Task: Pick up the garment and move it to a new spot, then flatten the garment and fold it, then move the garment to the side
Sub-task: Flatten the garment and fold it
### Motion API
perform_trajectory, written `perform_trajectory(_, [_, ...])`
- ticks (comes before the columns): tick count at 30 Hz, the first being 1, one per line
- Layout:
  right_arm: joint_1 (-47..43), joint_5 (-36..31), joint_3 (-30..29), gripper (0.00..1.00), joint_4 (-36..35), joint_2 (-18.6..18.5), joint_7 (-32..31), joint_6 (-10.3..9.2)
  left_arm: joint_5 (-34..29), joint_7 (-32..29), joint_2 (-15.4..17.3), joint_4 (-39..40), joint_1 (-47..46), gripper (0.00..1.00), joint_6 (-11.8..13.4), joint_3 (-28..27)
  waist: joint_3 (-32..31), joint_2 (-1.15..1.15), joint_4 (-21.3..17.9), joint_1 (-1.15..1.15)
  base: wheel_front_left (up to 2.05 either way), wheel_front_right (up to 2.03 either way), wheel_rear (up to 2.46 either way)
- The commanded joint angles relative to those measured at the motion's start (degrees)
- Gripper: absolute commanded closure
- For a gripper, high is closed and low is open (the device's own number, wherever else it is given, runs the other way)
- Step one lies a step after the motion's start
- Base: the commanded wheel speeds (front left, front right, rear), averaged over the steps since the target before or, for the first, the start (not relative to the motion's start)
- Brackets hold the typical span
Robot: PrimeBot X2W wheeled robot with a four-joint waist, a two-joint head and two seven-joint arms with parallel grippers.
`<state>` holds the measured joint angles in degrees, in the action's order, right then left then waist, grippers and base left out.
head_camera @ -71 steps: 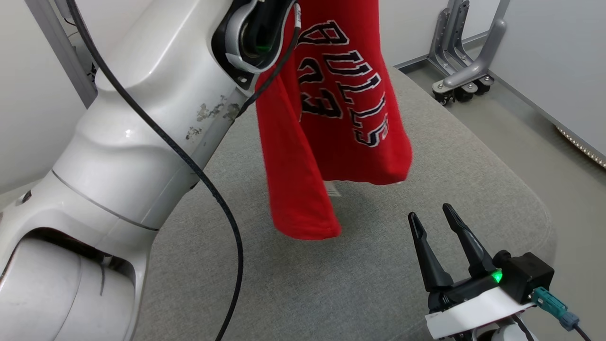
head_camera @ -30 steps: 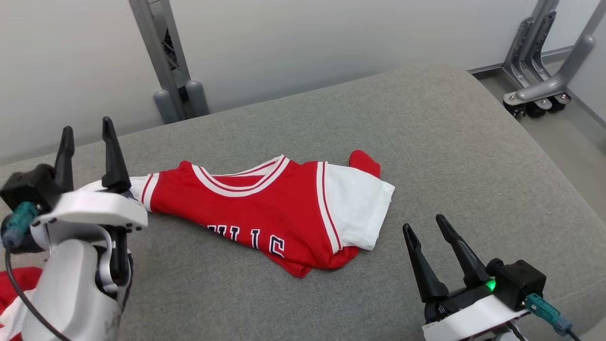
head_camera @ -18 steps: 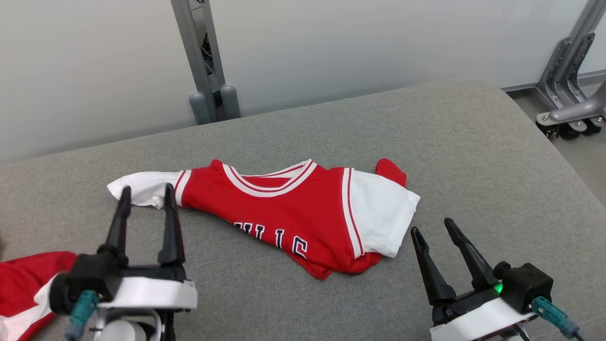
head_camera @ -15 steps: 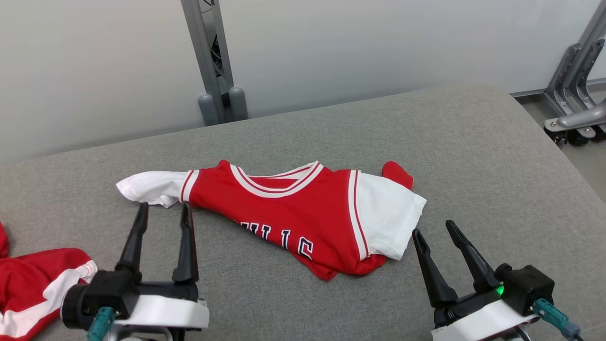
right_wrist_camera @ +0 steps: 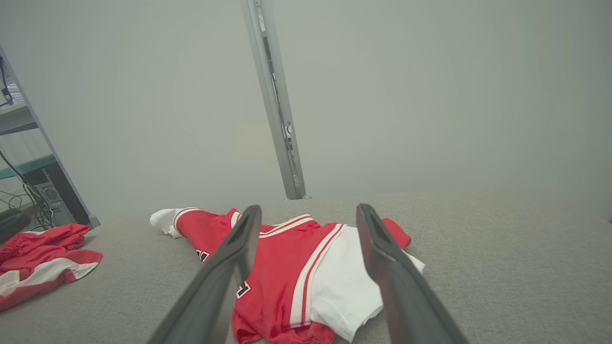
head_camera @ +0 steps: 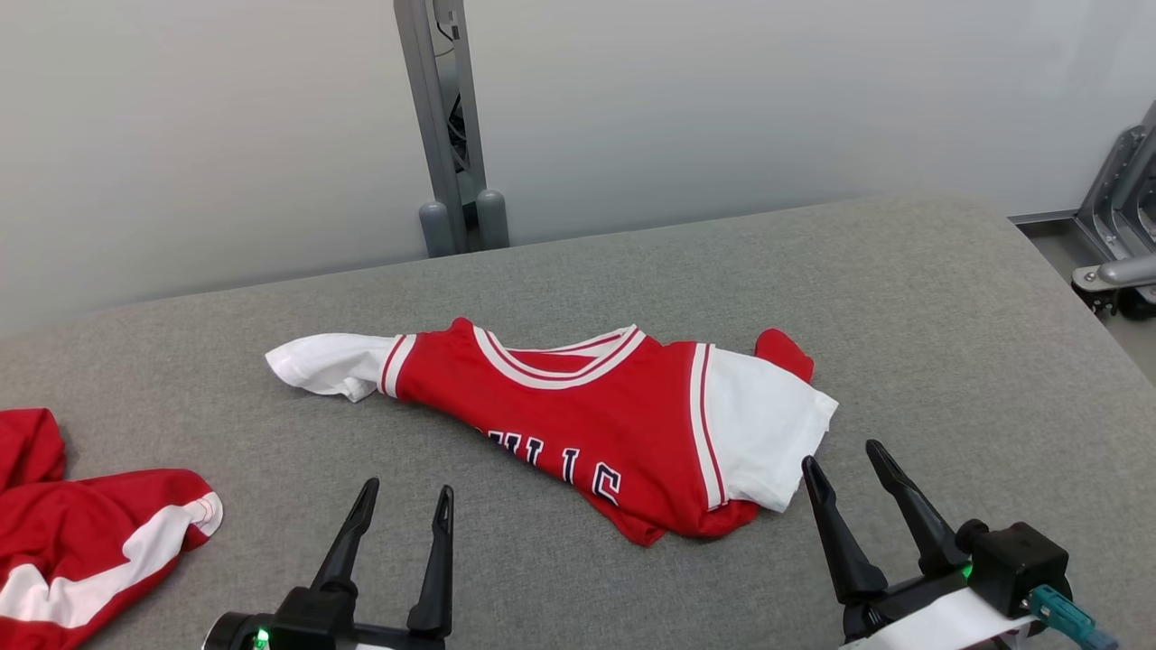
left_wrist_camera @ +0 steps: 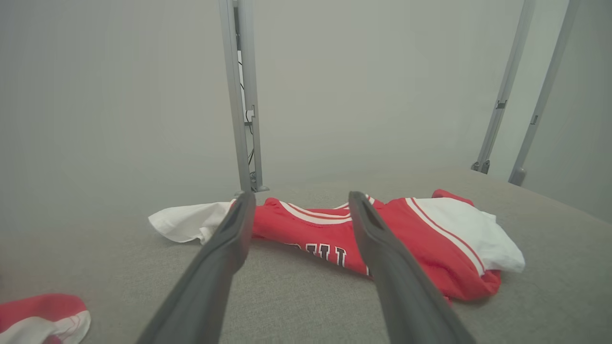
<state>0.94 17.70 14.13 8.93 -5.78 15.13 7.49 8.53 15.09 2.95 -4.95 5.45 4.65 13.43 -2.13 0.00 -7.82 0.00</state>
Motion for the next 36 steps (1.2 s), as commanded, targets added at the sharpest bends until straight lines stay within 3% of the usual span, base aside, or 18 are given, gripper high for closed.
perform_trajectory(1, [-0.3, 0.2, 0.0, 0.0, 0.3, -0.4, 0.1, 0.01, 0.0, 0.1, 0.2, -0.1, 0.3, 0.0, 0.3, -0.1, -0.1, 0.0, -0.2, 0.0, 0.0, 0.0, 0.0])
perform_trajectory(21, [-0.7, 0.7, 0.2, 0.0, 0.4, -0.8, 0.0, 0.01, -0.3, 0.1, 0.0, -1.5, -0.3, 0.0, 0.5, 1.5, -0.2, 0.0, -2.1, 0.0, 0.0, 0.0, 0.0])
perform_trajectory(29, [0.0, 0.3, -0.8, 0.0, 0.8, -1.2, 0.0, 0.01, 1.7, 0.1, 0.0, -3.7, -3.8, 0.0, 0.7, 5.4, 1.0, 0.0, -4.6, 0.0, 0.0, 0.0, 0.0])
perform_trajectory(36, [1.1, 0.0, -2.4, 0.0, 1.2, -1.3, 0.0, 0.01, 2.0, 0.1, 0.0, -8.9, -10.3, 0.0, 1.3, 11.2, 3.4, 0.0, -8.9, 0.0, 0.0, 0.0, 0.0])
